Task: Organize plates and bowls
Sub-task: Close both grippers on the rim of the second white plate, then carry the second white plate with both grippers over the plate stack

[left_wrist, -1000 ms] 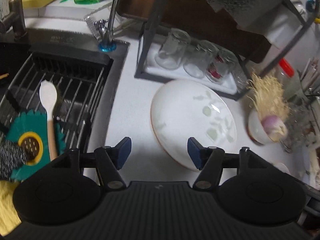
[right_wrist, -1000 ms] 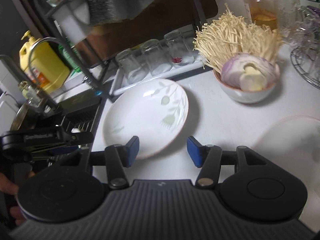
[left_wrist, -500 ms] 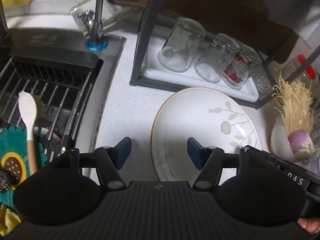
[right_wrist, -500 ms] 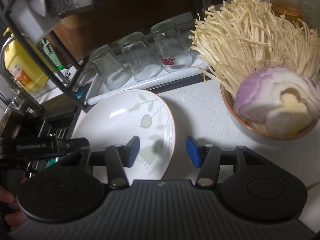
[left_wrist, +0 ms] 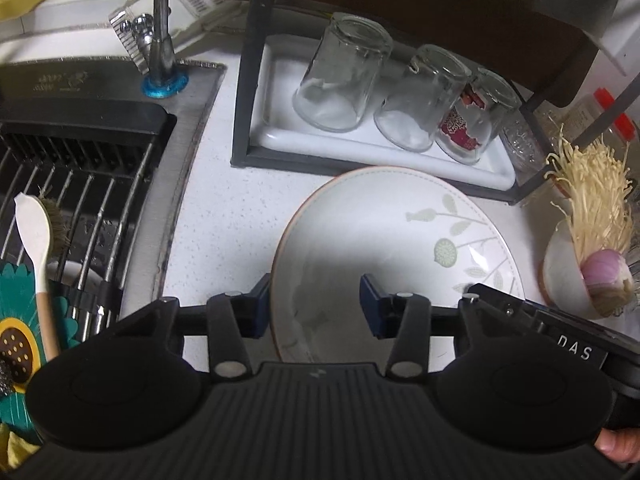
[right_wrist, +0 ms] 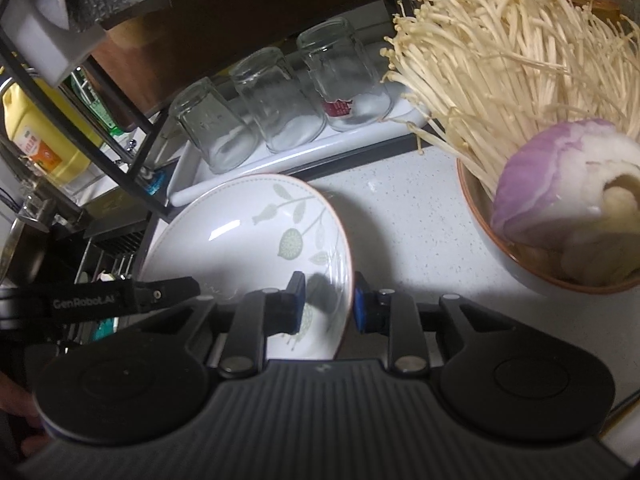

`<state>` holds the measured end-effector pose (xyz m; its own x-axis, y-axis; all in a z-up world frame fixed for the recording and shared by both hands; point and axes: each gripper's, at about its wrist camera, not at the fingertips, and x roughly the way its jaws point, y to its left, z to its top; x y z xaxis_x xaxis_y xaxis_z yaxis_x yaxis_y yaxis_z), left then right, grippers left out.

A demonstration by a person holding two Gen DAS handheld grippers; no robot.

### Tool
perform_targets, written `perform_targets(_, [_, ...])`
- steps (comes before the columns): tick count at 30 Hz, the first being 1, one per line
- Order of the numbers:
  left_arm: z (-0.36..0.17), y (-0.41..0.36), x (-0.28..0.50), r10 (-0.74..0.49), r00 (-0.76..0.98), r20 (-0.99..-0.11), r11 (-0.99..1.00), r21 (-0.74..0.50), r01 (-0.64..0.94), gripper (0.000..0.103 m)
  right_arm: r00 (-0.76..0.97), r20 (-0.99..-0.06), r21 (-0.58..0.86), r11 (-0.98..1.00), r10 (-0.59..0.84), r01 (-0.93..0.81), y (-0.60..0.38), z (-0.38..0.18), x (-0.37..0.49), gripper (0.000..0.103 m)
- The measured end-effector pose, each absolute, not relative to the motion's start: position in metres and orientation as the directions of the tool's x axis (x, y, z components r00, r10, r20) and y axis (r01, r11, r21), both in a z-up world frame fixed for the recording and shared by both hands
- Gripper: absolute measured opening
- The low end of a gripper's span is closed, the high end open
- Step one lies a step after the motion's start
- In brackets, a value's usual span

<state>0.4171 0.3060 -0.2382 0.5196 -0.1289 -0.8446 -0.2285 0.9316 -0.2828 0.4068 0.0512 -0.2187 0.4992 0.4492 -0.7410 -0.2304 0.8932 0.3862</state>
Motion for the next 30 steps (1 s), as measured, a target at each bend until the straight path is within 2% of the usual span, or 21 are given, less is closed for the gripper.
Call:
perform_targets(17, [-0.159,0.273,0.365,-0.210,0.540,-0.815,0.950,-0.300,-0.083,0.051,0.566,-0.725,0.370,0.915,0.394,-0.162,0.017,-0.156,0.330,0.027])
perform_targets(30, [-0.117,0.242,0.322,-0.282,0.546,-0.789,0.950,-0.309,0.044,0.051,0.669,-0.658,0.410,0.910,0.345,-0.066,-0.018,-0.112,0.263,0.027])
